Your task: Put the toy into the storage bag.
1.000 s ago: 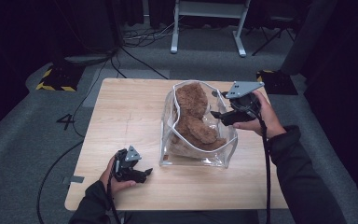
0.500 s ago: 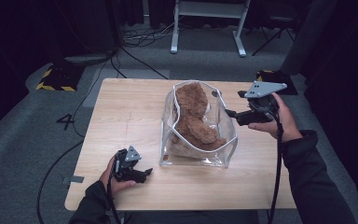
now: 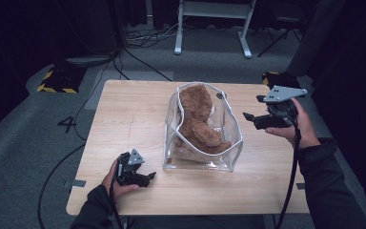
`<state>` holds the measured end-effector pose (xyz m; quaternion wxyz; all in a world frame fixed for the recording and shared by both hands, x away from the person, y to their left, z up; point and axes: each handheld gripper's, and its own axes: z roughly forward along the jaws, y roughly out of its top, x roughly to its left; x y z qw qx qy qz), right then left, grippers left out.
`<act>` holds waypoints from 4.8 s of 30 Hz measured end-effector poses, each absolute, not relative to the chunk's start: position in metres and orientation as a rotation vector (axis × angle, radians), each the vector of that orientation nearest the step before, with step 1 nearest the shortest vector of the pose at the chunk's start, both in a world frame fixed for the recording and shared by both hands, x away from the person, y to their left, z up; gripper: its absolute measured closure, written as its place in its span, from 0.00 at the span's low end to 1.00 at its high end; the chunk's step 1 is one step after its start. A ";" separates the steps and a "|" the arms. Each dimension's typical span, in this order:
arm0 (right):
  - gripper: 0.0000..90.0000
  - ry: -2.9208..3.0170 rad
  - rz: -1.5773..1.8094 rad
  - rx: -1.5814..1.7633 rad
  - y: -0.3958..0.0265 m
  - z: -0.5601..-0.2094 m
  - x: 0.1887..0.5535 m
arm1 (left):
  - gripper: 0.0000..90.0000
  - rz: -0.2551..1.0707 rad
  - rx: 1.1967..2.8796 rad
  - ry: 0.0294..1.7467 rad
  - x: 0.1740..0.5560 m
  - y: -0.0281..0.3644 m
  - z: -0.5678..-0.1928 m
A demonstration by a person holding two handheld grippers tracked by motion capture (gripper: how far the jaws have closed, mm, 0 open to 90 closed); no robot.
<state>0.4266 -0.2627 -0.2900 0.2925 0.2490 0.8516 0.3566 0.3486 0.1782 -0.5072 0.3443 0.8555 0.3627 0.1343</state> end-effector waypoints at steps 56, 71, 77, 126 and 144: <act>0.27 2.343 0.739 0.699 -0.290 -0.357 0.409 | 0.16 0.349 2.222 0.942 0.349 0.178 -0.507; 0.27 2.381 0.696 0.710 -0.294 -0.383 0.405 | 0.16 0.351 2.222 0.941 0.349 0.178 -0.507; 0.27 2.392 0.691 0.735 -0.299 -0.394 0.404 | 0.16 0.349 2.223 0.942 0.349 0.178 -0.507; 0.26 2.422 0.742 0.859 -0.344 -0.473 0.376 | 0.16 0.350 2.222 0.942 0.349 0.178 -0.507; 0.26 2.395 0.870 0.973 -0.369 -0.495 0.366 | 0.16 0.349 2.222 0.943 0.349 0.178 -0.507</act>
